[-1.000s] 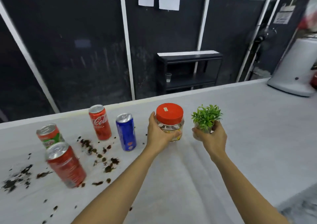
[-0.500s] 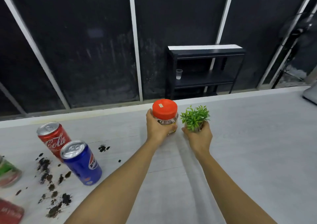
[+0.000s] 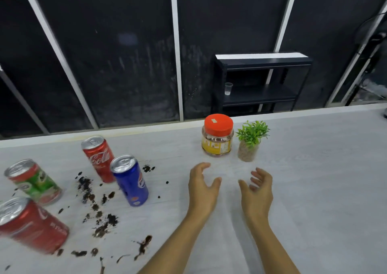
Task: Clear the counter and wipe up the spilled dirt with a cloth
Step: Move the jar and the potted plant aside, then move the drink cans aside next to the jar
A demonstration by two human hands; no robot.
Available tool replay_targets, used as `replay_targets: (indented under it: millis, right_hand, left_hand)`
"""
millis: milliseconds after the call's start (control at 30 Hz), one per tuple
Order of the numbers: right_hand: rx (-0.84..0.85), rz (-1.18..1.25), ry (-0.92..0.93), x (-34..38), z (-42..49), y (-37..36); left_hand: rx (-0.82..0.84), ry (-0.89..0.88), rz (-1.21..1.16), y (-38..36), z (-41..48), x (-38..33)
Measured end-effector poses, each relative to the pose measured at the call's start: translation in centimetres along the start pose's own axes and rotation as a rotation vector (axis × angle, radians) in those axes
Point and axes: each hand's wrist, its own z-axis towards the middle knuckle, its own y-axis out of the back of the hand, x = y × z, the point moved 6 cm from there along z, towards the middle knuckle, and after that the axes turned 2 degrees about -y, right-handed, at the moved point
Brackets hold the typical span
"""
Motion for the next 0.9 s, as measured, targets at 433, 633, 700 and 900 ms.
replay_targets:
  millis: [433,633,700,900]
  right_hand:
    - [0.354,-0.018,0.141,3.5,-21.9,-13.0]
    - [0.281,-0.039,0.152,3.1,-25.0,-16.6]
    - [0.255,-0.062,0.15,3.3,-24.4,-17.4]
    - [0.317,-0.034,0.112,5.0,-21.9,-19.7]
  left_hand:
    - [-0.241,-0.014,-0.06,25.0,-11.7,0.8]
    - [-0.553,0.119,0.027,33.3,-14.4,4.0]
    - [-0.627,0.131,0.073,35.1,-14.1,4.8]
    - [-0.362,0.189,0.088,35.9,-9.9,6.0]
